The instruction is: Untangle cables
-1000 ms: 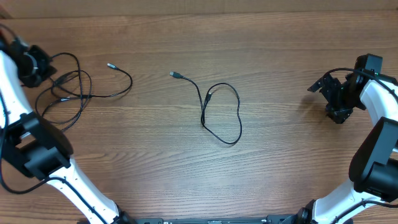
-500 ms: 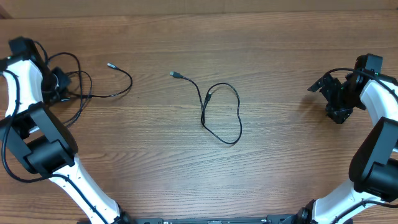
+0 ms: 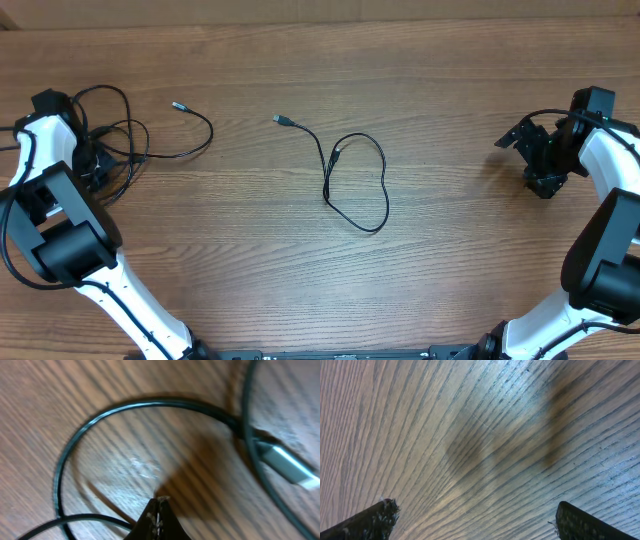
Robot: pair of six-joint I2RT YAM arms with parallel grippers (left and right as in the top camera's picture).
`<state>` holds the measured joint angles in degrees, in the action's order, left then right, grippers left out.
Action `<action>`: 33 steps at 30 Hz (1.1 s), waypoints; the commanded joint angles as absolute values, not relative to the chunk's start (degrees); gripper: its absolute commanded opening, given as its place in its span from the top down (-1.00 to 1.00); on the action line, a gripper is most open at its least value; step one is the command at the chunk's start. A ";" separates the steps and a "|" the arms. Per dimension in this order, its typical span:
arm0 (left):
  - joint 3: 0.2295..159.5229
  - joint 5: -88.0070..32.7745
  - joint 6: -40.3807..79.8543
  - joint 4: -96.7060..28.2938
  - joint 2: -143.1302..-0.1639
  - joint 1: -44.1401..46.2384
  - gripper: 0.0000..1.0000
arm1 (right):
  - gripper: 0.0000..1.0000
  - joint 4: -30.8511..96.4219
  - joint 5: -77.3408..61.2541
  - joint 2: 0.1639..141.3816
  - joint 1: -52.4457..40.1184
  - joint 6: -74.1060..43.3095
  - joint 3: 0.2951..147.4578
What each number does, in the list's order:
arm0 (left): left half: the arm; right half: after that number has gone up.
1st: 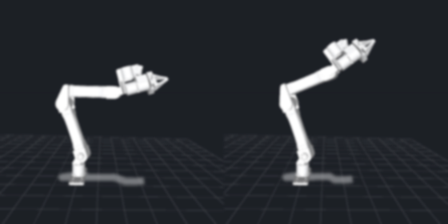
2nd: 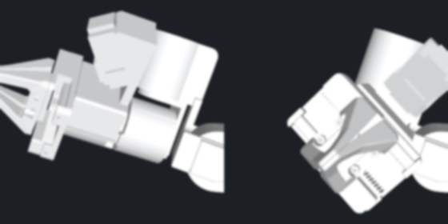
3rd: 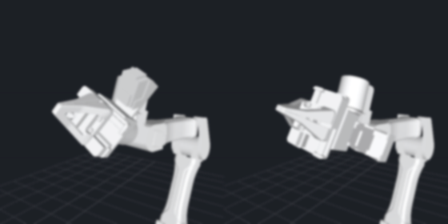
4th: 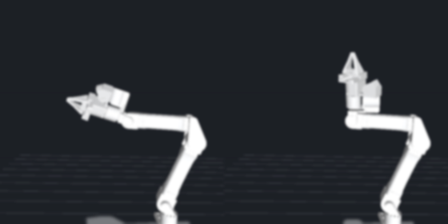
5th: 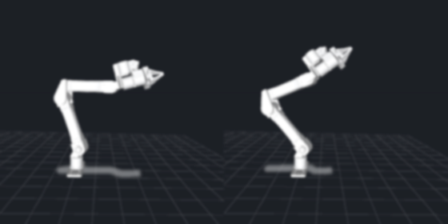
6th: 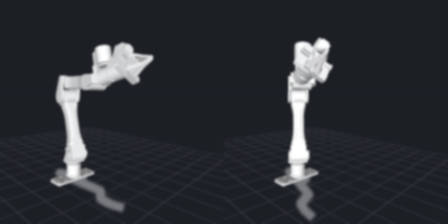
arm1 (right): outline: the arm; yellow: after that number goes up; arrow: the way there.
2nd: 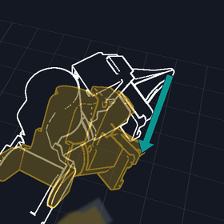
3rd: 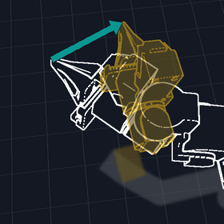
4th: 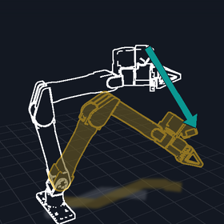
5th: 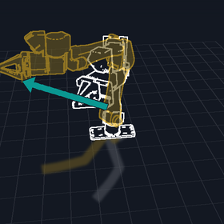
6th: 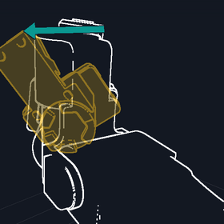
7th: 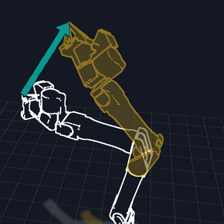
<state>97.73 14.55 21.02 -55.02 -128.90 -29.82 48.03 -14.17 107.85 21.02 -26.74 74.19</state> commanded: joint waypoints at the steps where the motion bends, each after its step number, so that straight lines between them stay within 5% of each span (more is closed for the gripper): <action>1: 97.19 16.23 21.56 -55.16 -129.32 -30.98 0.92 | -1.00 47.86 -14.22 106.78 21.12 -26.37 75.07; 13: 113.12 -16.27 2.04 -64.34 -128.53 -30.83 0.81 | -1.00 47.86 -14.22 106.78 21.12 -26.37 75.07; 24: 127.98 -18.63 1.74 -73.08 -128.44 -30.15 0.73 | -1.00 47.83 -14.22 106.78 21.12 -26.37 75.07; 33: 123.50 -35.27 1.93 -73.56 -128.57 -25.36 0.71 | -1.00 47.86 -14.22 106.78 21.12 -26.35 75.07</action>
